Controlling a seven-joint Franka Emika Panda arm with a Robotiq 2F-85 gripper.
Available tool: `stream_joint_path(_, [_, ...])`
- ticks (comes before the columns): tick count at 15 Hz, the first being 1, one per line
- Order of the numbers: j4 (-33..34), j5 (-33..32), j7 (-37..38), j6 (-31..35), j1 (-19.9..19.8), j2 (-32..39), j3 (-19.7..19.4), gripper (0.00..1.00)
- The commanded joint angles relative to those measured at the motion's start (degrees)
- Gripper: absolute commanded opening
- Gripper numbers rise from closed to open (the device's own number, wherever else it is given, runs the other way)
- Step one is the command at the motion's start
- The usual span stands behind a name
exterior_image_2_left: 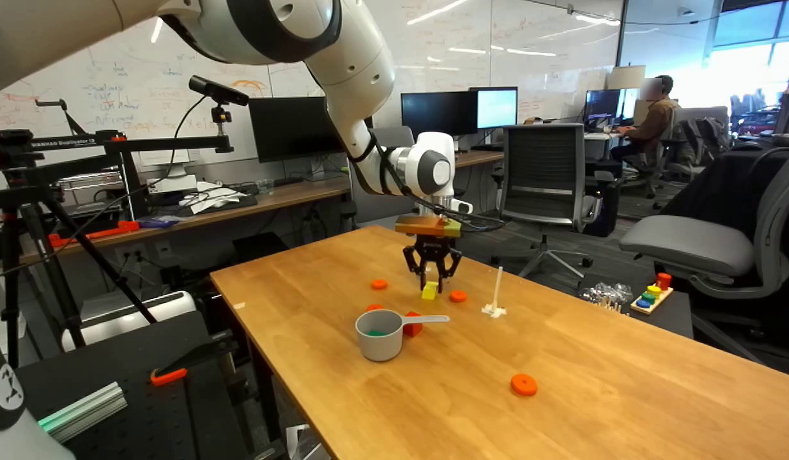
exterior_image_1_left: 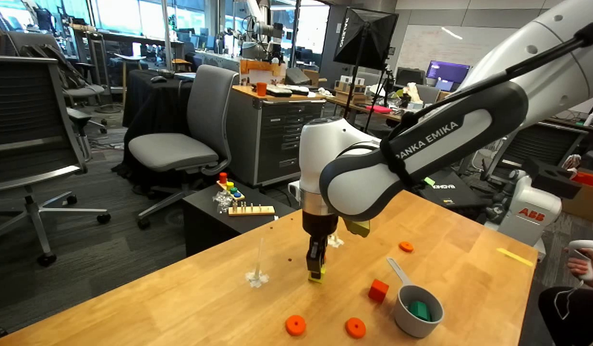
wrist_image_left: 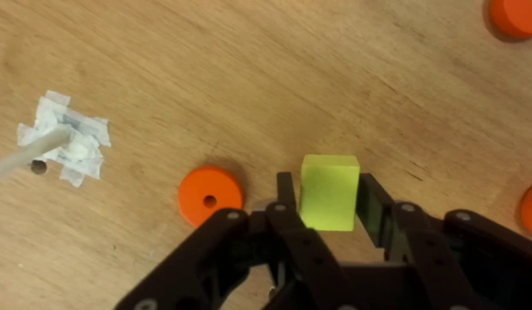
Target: Put the blocks in the cup
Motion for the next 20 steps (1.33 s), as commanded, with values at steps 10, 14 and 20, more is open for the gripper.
stream_joint_path(10, [-10.59,-1.92,-7.34,-1.53,2.56,-7.18,2.38,0.09])
stream_joint_path(14, [-18.23,-5.05,-9.54,-1.36,3.88,-12.42,2.81,0.09])
stream_joint_path(20, [-25.99,-9.16,-9.63,-3.32,4.01,-21.14,2.16,0.09])
